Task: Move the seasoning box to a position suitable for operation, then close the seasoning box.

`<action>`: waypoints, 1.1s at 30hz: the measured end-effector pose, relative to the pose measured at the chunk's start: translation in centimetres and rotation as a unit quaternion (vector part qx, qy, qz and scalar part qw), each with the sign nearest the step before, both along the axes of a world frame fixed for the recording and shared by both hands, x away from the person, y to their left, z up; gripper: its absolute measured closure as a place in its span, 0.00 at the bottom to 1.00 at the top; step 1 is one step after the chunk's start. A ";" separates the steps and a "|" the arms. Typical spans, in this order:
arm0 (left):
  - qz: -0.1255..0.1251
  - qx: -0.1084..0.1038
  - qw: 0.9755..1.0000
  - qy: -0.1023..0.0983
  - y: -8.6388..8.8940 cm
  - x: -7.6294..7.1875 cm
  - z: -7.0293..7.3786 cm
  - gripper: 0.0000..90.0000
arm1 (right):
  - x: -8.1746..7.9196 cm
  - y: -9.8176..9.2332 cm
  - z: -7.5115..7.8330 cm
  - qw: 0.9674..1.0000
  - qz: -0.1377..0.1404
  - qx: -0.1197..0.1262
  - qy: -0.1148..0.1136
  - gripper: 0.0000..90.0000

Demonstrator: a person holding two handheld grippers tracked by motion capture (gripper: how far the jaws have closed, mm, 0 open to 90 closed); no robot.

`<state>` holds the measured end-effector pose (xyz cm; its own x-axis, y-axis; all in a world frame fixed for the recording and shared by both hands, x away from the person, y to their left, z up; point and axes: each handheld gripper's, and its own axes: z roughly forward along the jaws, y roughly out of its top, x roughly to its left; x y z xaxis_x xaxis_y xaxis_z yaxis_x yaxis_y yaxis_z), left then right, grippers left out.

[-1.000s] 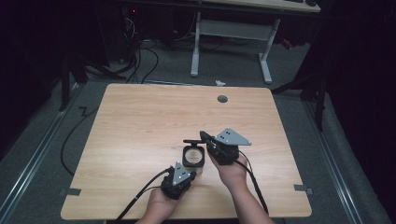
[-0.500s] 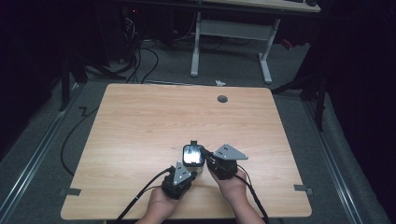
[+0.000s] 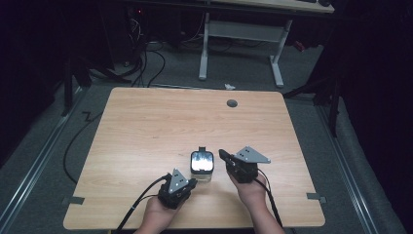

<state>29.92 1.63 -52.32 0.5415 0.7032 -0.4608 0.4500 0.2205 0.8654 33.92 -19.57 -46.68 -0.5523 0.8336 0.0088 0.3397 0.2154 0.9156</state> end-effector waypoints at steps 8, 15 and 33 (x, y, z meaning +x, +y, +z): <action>0.027 0.000 1.000 -0.003 3.0 0.6 0.4 0.89 | 0.0 -1.8 -0.3 1.000 -0.019 -0.001 0.005 0.99; 0.067 0.018 0.998 -0.010 6.2 2.2 0.6 0.76 | -0.2 -3.8 -1.0 0.999 -0.039 -0.009 0.010 0.91; 0.217 0.034 0.975 -0.027 15.7 4.4 -0.7 0.60 | -4.7 -12.6 -5.4 0.983 -0.173 -0.023 0.057 0.58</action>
<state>34.30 17.36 -52.97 0.2076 0.8999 -0.3836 0.2809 0.3207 0.9045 29.21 -32.16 -52.12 -0.2333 0.9723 0.0122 0.5004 0.1093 0.8589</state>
